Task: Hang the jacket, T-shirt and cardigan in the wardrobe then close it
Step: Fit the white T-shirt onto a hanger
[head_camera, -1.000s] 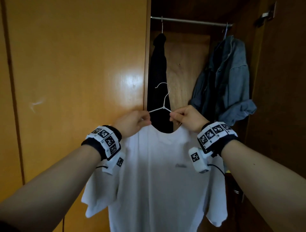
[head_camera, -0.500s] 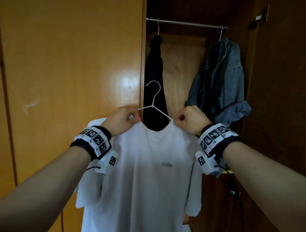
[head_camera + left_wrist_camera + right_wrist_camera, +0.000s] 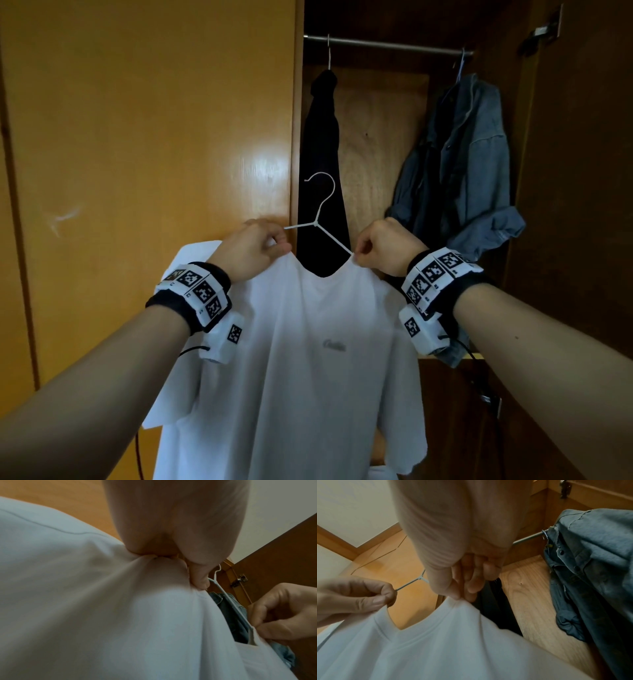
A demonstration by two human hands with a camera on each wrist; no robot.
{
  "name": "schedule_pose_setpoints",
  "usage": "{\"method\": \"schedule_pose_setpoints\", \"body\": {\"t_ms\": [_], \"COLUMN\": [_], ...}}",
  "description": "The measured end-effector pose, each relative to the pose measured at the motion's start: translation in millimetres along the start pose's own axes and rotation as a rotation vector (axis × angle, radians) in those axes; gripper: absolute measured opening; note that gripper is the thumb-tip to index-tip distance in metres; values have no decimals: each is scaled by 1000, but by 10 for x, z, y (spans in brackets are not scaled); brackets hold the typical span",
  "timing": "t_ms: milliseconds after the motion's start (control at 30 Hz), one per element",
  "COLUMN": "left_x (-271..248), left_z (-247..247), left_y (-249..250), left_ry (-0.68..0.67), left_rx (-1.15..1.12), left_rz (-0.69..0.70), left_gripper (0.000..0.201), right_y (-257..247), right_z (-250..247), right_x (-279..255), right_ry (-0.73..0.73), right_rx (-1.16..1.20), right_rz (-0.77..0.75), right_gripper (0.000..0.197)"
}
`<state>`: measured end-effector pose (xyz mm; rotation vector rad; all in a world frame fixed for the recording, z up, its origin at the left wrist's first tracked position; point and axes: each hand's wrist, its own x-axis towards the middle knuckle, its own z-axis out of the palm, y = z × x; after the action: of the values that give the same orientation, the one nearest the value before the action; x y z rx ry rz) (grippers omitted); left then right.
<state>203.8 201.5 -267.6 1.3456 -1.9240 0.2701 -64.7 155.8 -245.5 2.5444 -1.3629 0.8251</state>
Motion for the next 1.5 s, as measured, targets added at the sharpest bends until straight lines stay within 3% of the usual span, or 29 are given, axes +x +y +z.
{"method": "schedule_pose_setpoints", "body": {"t_ms": [300, 500, 633, 767, 867, 1000, 1067, 1233, 1367, 1500], "left_x": [55, 86, 104, 126, 154, 159, 166, 194, 81, -94], "left_z": [95, 124, 122, 165, 191, 167, 154, 13, -258, -327], "left_y": [134, 104, 118, 165, 175, 139, 138, 194, -42, -461], "left_ry": [37, -41, -17, -72, -51, 7, 11, -34, -104, -118], "left_rx": [-19, 25, -12, 86, 40, -79, -143, -336, -372, -342], "left_rz": [8, 41, 44, 88, 104, 64, 54, -9, -138, -302], "left_gripper": [16, 16, 15, 12, 14, 15, 15, 8, 33, 15], "right_y": [-29, 34, 56, 51, 61, 192, 220, 247, 381, 491], "right_z": [94, -11, -79, -99, -94, -105, -83, -13, -60, -110], "right_x": [-12, 12, 31, 52, 50, 4, -13, -2, -22, -24], "right_ry": [79, 352, 248, 375, 268, 61, 38, 251, 312, 328], "right_rx": [-117, 155, 222, 305, 283, 370, 387, 411, 439, 452], "right_rz": [49, 46, -9, -20, -49, 5, -9, -21, 17, 46], "right_gripper": [11, 9, 12, 8, 8, 28, 22, 34, 37, 35]}}
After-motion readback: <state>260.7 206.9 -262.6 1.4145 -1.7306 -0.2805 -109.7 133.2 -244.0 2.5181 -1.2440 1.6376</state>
